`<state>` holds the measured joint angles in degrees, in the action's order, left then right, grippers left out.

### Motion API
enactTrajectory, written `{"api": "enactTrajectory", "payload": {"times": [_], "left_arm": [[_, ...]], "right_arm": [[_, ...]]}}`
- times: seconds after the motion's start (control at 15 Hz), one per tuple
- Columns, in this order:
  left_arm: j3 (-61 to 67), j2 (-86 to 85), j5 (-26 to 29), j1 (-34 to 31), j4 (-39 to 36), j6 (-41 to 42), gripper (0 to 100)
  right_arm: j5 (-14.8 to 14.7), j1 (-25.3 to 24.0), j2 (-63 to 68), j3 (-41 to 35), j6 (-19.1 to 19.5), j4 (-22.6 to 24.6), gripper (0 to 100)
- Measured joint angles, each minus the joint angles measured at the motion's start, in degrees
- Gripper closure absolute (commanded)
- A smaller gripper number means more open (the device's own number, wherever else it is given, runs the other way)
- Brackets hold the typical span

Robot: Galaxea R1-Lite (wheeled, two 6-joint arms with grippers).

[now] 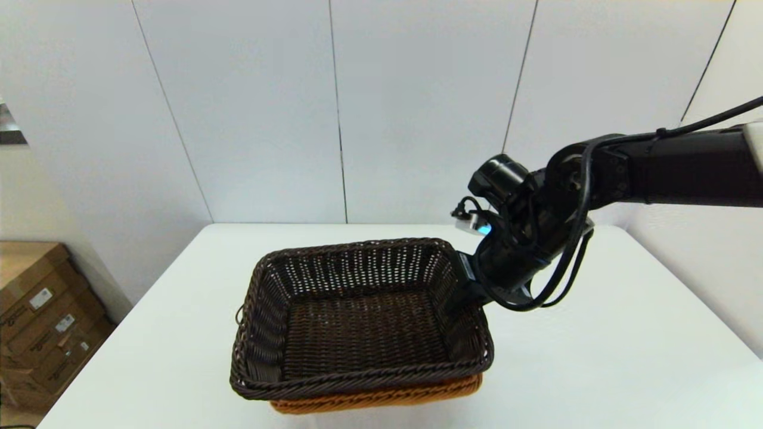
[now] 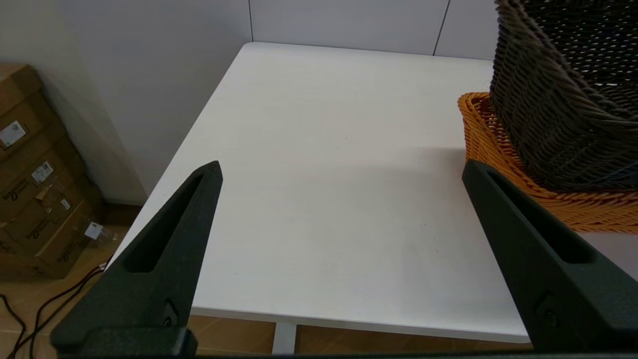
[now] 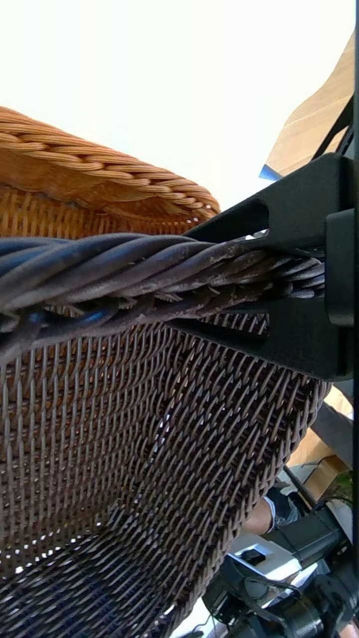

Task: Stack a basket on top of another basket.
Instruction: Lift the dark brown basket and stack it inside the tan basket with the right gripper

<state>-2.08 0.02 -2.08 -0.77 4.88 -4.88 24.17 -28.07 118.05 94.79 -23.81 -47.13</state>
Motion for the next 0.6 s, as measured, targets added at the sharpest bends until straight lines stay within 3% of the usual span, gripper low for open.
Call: {"api": "enactTrajectory", "payload": {"times": [0.6], "left_arm": [[0.07, 0.0, -0.02, 0.0, 0.02, 0.02, 0]], "right_arm": [[-0.01, -0.04, 3.56, 1.79, -0.09, 0.05, 100]]}}
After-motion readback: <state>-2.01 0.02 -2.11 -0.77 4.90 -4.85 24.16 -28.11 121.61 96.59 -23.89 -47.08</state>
